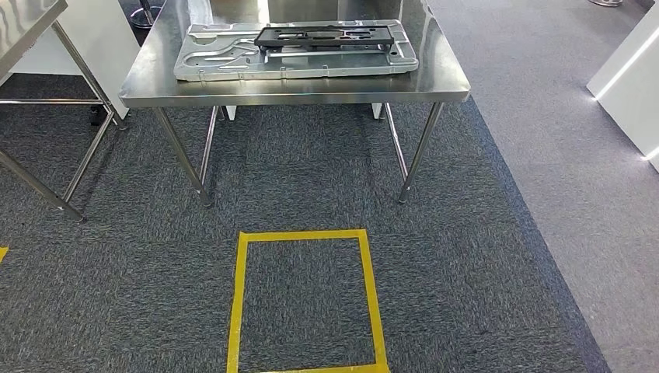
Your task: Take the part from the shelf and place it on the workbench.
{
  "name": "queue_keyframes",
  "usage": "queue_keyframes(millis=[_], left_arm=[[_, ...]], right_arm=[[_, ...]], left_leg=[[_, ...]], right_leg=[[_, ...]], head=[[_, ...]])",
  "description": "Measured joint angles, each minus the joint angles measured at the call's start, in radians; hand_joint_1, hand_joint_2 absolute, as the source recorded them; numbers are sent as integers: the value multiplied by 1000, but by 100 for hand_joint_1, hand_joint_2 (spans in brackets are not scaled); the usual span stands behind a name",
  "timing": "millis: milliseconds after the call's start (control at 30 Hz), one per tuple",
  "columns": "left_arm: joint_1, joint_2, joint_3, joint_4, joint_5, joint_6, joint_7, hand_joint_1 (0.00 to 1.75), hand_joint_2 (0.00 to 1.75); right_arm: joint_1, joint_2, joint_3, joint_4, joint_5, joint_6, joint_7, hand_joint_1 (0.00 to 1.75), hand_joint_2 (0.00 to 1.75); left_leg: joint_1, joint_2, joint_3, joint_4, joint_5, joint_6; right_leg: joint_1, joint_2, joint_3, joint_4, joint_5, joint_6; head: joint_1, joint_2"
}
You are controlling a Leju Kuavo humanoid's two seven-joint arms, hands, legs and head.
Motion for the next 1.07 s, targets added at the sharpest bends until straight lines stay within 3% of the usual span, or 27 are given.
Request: queue_keyframes(millis=[67,100,133,167,233,267,300,400,467,567,600,633,700,733,767,833,867,900,967,1067], left_arm=[[1,1,0,0,0,0,5,0,0],[1,1,0,0,0,0,7,0,0],[1,2,0,0,0,0,9,0,0],[1,2,0,0,0,1,10,0,0],[0,1,0,0,0,1,11,0,0],[0,1,0,0,-1,1,11,0,0],[-1,1,0,0,-1,1,11,0,0],[-1,2,0,0,-1,4,11,0,0],[-1,3,0,0,-1,6,11,0,0],[0,4,0,0,-2,8,11,0,0],[1,4,1,0,-2,8,11,0,44],[2,4,1,0,-2,9,11,0,87],[2,4,1,0,-2,10,11,0,175],[1,3,1,0,-3,10,11,0,175],[0,2,1,0,-3,10,11,0,175],[-1,1,2,0,-6,10,11,0,175],[-1,1,2,0,-7,11,11,0,175],[0,1,2,0,-8,12,11,0,175],[-1,2,2,0,-10,19,11,0,175],[-2,2,3,0,-11,29,11,0,175]], right_arm=[[1,1,0,1,0,1,8,0,175],[2,1,0,1,0,1,10,0,175],[2,1,0,1,0,1,11,0,175],[2,1,0,1,0,0,12,0,131],[1,1,0,1,0,0,12,0,131],[1,1,0,1,0,0,12,0,131],[0,0,0,1,0,0,12,0,175],[2,1,0,1,-5,0,9,0,175],[2,1,0,1,-8,-4,3,0,175],[2,1,0,0,-9,-8,-7,0,175],[2,1,0,0,-10,-6,-8,0,175],[2,1,0,0,-11,-4,-10,0,175],[2,1,0,1,-14,0,-11,0,175],[1,0,0,0,-15,1,-11,0,175],[1,-1,0,0,-16,1,-11,0,175],[1,-3,0,0,-19,-1,-13,0,87],[1,-3,0,0,-22,0,-15,0,87],[1,-3,-1,0,-26,0,-18,0,87],[1,-2,-2,0,-34,1,-28,0,175],[1,-2,-8,0,-46,-1,-45,0,175]], left_leg=[[-2,0,-6,2,2,2],[-3,0,-7,3,2,2],[-3,0,-7,4,2,2],[-4,0,-5,5,2,1],[-5,-1,-5,8,1,-4],[-6,-1,-7,9,1,-9],[-7,0,-10,9,2,-15],[-8,-1,-13,11,0,-32],[-7,-2,-39,70,-41,-40],[0,-3,-128,267,-134,-52],[3,-3,-143,301,-139,-58],[8,-3,-138,293,-123,-65],[21,-3,-79,174,-56,-81],[25,-5,-47,107,-34,-86],[28,-7,-25,62,-22,-81],[26,-12,-17,38,-24,-69],[26,-12,-19,40,-22,-62],[24,-12,-20,40,-21,-62],[21,-12,-21,40,-21,-57],[18,-12,-22,40,-20,-53]], right_leg=[[-4,0,-61,120,-41,5],[-5,0,-70,134,-33,5],[-6,0,-57,105,-5,3],[-6,0,-28,42,35,0],[-2,0,33,-96,97,-11],[0,0,48,-137,110,-15],[3,0,52,-153,111,-19],[2,1,50,-162,118,-32],[-4,0,51,-172,125,-43],[-3,-1,47,-169,127,-51],[-3,-1,46,-166,126,-52],[-3,0,45,-163,124,-53],[-6,2,44,-149,116,-48],[-5,3,40,-138,109,-42],[-3,5,36,-127,104,-37],[2,8,28,-116,99,-29],[2,8,27,-117,100,-27],[0,9,27,-119,101,-24],[-3,9,27,-122,104,-20],[-5,9,28,-124,106,-16]], head=[[0,0],[0,0],[0,0],[0,0],[0,0],[0,0],[0,0],[0,0],[0,0],[0,0],[0,0],[0,0],[0,0],[0,0],[0,0],[0,0],[0,0],[0,0],[0,0],[0,0]])
